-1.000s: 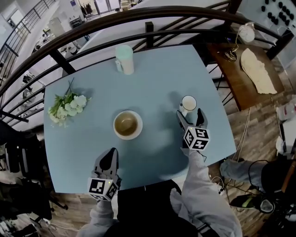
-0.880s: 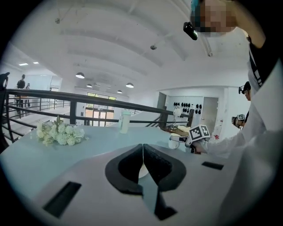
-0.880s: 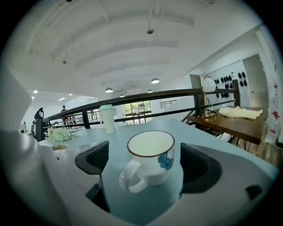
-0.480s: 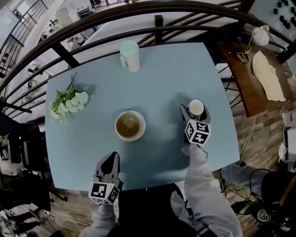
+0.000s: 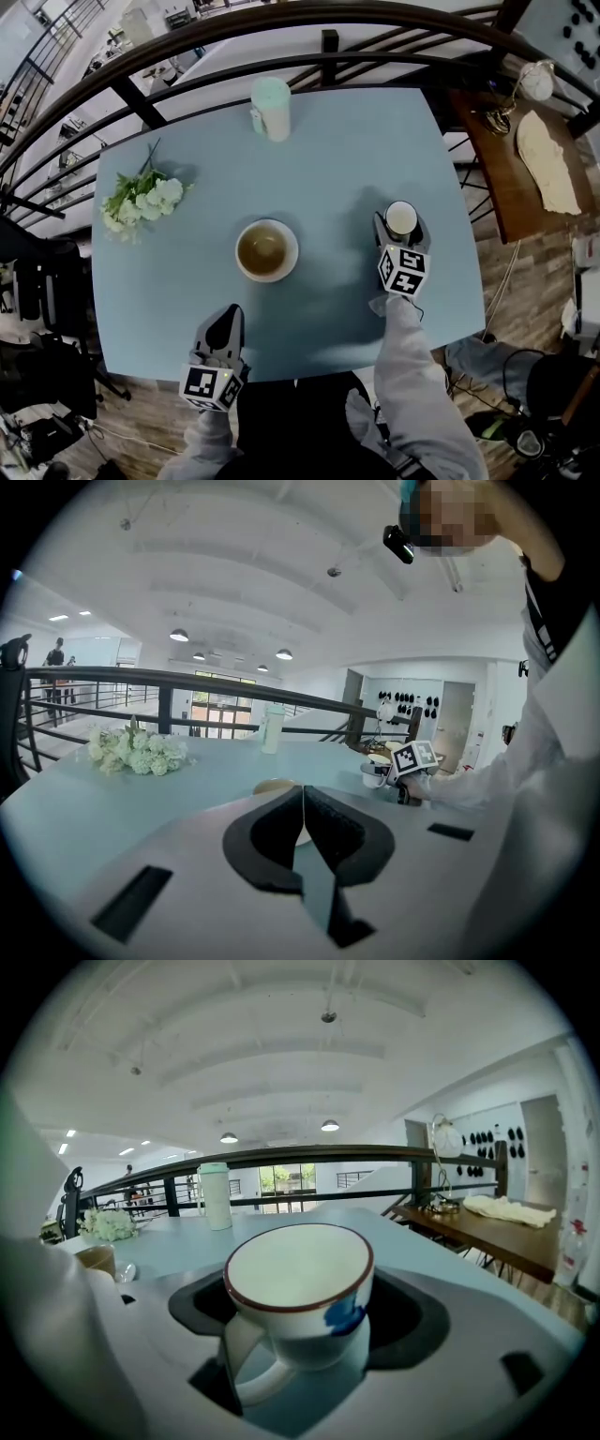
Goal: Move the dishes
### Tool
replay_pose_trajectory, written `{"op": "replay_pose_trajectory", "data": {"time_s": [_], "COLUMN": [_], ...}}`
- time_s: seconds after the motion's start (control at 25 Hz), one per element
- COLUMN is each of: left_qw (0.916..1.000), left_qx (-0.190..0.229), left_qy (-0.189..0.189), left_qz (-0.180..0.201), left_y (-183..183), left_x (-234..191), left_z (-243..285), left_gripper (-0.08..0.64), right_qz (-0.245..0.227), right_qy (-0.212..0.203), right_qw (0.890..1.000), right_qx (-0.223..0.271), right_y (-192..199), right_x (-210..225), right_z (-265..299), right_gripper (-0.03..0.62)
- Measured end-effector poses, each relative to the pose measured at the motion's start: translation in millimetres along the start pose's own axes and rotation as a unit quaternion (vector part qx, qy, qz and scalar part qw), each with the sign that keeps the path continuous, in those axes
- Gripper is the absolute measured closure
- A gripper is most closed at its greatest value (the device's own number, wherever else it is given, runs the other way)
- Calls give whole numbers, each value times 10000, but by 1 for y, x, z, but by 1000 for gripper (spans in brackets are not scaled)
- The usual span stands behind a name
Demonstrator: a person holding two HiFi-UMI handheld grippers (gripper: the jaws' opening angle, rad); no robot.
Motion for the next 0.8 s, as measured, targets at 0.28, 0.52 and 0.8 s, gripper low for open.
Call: {"op": "replay_pose_trajectory", "data": {"time_s": [0.28,0.52,0.8], "left_qw": [10000,9996,9991], "left_qx": [-30,258,421], "left_qy": [-72,-82,52], "left_qz": [9,-2,-43], "left_y": [1,-3,-7], "left_x": [-5,-10,-17], "left_z": [-9,-14,-27], "left_gripper": [543,543,543], "right_qz": [-151,-61,-118], "right_qy": [-143,-289,-613], "right_qw": [9998,9994,9979], "right_qx": [65,173,175], "right_y": [-8,-26,-43], "right_x": [-2,-9,-48], "right_z": [-5,-18,-51], "right_gripper": [178,178,178]}}
Point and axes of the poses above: the fingertips, and each gripper's own axes: z forward along the fingers, x to its right, y out of its underside, the point moved 4 cm from there along -z, backward along the fingers, and after that the axes turned 10 degrees about x, right-handed, at the moved point
